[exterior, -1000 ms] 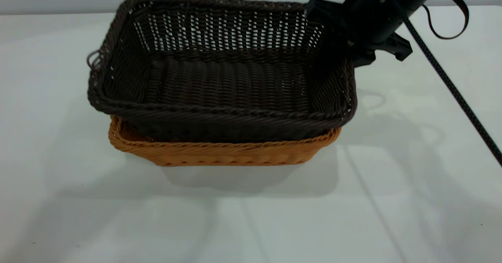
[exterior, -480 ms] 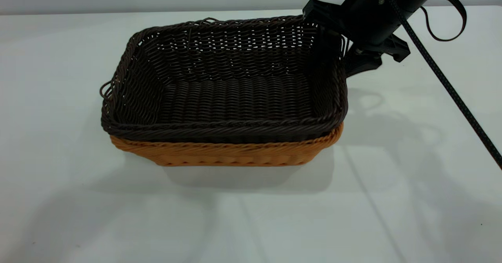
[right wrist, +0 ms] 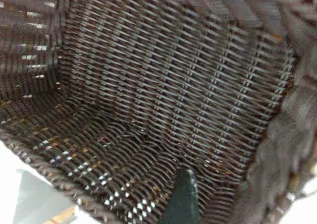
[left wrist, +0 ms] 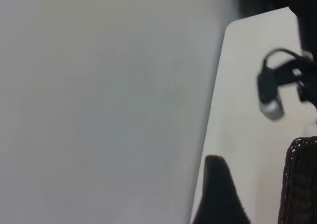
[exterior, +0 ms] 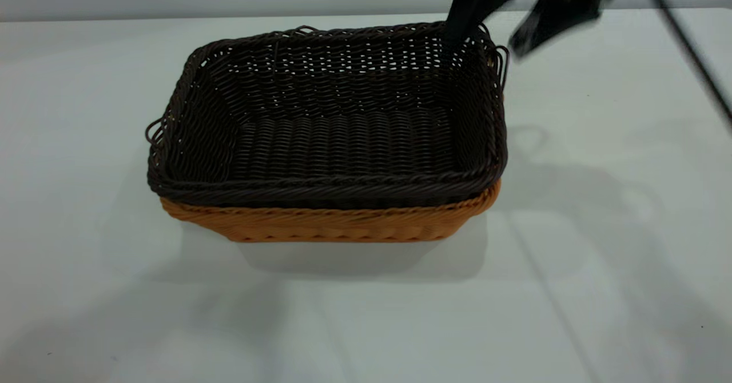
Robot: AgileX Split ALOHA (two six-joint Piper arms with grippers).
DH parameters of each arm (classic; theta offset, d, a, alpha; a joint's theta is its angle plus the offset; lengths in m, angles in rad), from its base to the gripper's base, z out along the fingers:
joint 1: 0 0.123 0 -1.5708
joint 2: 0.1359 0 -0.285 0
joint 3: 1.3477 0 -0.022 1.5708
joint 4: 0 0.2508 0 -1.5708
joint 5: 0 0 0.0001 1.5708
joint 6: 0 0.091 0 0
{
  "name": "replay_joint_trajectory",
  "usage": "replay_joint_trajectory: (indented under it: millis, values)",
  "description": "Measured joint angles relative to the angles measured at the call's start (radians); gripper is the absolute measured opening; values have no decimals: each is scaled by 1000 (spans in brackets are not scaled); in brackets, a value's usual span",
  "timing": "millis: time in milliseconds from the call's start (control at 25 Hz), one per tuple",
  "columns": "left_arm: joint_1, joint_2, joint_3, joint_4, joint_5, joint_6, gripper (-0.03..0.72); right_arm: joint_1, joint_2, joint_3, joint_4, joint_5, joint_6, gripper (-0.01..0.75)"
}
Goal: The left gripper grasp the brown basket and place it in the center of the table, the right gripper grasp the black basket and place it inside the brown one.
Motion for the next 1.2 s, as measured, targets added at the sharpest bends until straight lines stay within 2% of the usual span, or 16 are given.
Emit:
replay_joint_trajectory:
  millis: [160, 320, 600, 720, 800, 1040, 1200]
  values:
    - [0, -113, 0, 118, 72, -109, 430, -19, -154, -69, -139, 106, 71, 560]
    - [0, -231, 0, 282, 192, -336, 430, -44, -339, -94, -262, 181, 175, 556]
    - [0, -356, 0, 564, 505, -796, 430, -51, -634, -94, -330, 353, 290, 555]
    - [0, -363, 6, 637, 509, -965, 430, -51, -741, -91, -343, 438, 314, 555]
    - [0, -371, 40, 653, 509, -1032, 430, -51, -808, -70, -351, 453, 330, 555]
    - [0, -390, 243, 656, 509, -1086, 430, -51, -1018, 85, -378, 463, 362, 555]
    - [0, -412, 401, 642, 509, -1125, 430, -51, -1155, 242, -430, 465, 366, 555]
